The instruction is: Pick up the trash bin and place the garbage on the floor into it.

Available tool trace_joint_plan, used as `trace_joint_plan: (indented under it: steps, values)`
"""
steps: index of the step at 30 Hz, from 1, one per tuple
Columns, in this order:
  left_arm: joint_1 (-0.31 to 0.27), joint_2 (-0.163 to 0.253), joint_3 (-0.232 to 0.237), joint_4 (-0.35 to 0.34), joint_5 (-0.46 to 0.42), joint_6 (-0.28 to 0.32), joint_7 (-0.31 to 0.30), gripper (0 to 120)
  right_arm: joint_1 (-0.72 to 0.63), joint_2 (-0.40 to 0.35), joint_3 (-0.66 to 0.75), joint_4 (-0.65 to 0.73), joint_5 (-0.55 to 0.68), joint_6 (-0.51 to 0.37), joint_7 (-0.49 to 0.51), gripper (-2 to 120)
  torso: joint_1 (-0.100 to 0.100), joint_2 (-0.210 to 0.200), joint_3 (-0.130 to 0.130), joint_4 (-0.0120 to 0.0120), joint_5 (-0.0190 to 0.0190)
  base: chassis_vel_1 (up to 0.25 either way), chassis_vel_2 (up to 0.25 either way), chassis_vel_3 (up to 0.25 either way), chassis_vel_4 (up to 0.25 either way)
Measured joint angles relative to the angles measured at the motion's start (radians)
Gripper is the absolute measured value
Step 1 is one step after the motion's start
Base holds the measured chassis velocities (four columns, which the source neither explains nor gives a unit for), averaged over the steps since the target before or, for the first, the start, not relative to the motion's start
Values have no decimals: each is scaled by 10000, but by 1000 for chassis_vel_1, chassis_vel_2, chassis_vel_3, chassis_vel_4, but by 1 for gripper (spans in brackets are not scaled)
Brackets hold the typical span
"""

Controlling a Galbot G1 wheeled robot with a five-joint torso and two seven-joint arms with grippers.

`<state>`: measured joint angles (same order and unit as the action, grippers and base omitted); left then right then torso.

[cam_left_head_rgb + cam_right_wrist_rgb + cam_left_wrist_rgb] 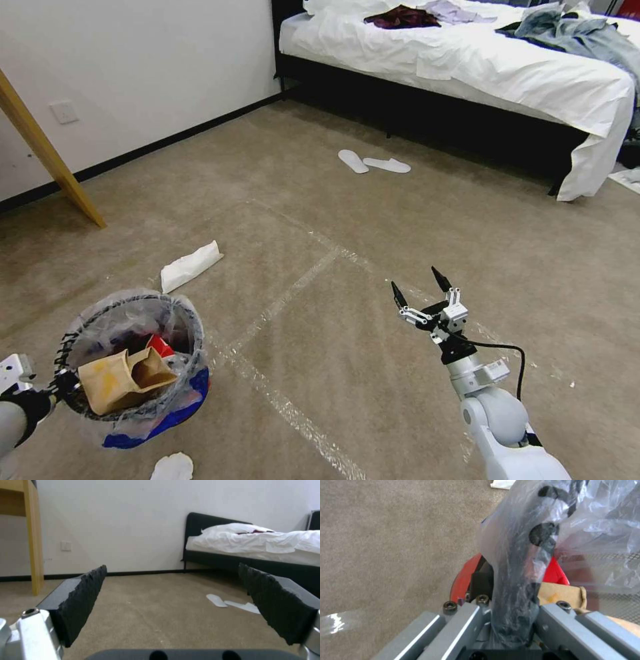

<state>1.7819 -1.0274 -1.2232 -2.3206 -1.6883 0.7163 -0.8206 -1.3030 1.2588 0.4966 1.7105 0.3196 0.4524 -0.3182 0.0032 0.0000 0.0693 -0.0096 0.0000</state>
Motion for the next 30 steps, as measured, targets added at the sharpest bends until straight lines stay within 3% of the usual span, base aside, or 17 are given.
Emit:
trace_joint_plan:
  steps: [30]
  values:
    - [-179,166,100,250,-49,-30,17,1,259,-42,-240,-163,46,-77,-10,100,0,0,0,0,0,-99,94,101,-93]
